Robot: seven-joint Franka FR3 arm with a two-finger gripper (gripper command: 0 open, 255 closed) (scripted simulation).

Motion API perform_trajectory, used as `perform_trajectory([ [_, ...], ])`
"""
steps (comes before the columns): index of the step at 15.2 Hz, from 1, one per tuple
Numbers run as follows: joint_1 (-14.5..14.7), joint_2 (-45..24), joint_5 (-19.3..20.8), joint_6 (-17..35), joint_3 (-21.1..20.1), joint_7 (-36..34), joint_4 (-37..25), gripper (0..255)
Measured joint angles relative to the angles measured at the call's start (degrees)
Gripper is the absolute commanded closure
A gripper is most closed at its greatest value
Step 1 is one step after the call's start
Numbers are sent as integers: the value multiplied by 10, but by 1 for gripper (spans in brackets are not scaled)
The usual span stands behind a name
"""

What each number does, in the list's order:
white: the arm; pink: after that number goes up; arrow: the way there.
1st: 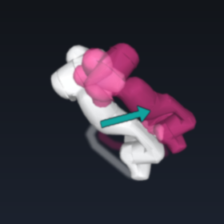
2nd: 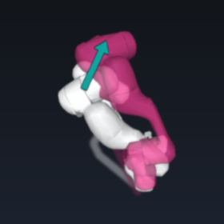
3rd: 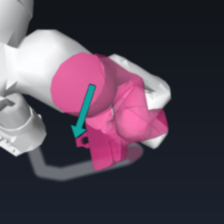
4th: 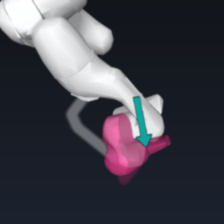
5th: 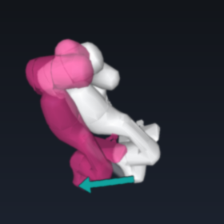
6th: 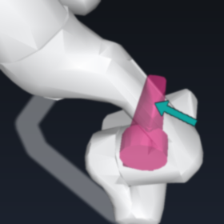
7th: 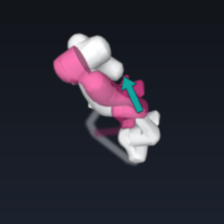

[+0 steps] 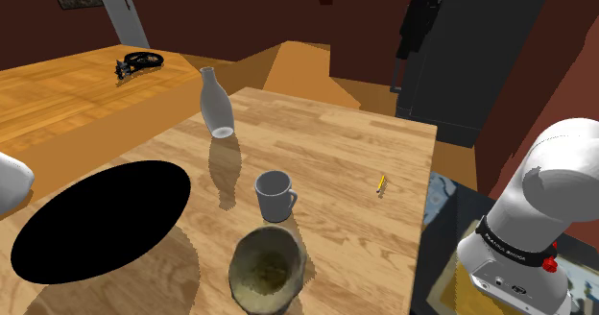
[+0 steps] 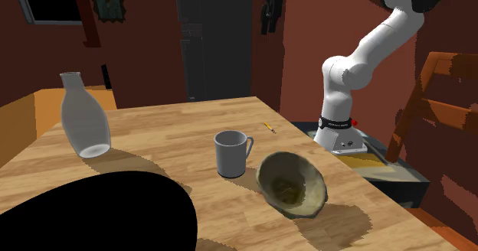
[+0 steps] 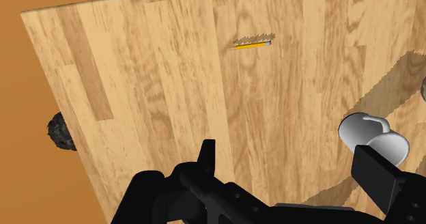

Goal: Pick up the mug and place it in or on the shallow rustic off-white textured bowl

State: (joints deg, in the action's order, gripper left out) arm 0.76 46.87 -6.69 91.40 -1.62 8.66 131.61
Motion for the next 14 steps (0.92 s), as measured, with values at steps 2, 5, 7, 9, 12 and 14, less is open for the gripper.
perform_trajectory([
  [2, 1, -3, -2, 7, -4, -3, 4, 0],
  [5, 8, -18, -16, 43, -31, -26, 26, 0],
  [7, 13, -34, -27, 72, -52, -44, 40, 0],
  [9, 17, -54, -35, 100, -70, -58, 48, 0],
  [12, 24, -89, -49, 145, -104, -87, 57, 0],
  [14, 28, -112, -55, 174, -124, -104, 64, 0],
])
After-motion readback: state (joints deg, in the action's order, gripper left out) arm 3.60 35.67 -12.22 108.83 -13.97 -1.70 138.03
